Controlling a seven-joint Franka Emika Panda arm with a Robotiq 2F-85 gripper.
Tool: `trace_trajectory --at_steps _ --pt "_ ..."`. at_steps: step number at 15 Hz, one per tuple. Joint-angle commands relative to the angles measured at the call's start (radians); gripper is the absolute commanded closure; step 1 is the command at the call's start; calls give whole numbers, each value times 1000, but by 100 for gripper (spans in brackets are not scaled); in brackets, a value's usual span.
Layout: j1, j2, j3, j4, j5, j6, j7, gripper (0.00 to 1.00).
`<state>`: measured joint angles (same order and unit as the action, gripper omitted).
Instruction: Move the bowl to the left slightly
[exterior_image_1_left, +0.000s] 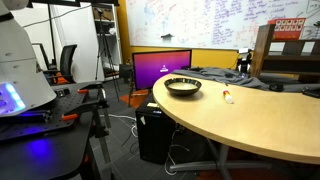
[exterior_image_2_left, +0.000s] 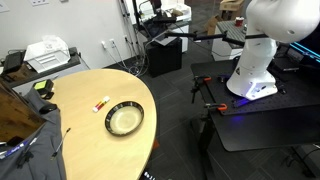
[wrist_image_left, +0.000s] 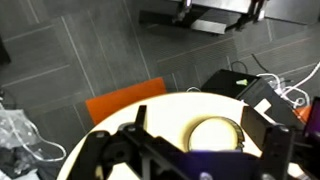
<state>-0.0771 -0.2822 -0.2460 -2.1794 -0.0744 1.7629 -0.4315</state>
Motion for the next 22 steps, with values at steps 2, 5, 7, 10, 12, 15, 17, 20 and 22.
trace_trajectory --at_steps 2,5,7,10,12,15,17,20,22 --pt "36 214 49 110 -2 203 -168 0" --pt "39 379 108 206 -4 330 -274 0" --pt "27 484 152 281 -14 378 -351 0" --pt "4 591 210 370 -5 378 -489 0" --pt "-11 650 236 412 33 316 -480 0" --pt "-33 734 252 451 63 190 -436 0" --pt "-52 795 264 473 91 175 -430 0" --pt "-57 882 292 521 133 174 -398 0" --pt "-64 861 296 466 104 233 -424 0"
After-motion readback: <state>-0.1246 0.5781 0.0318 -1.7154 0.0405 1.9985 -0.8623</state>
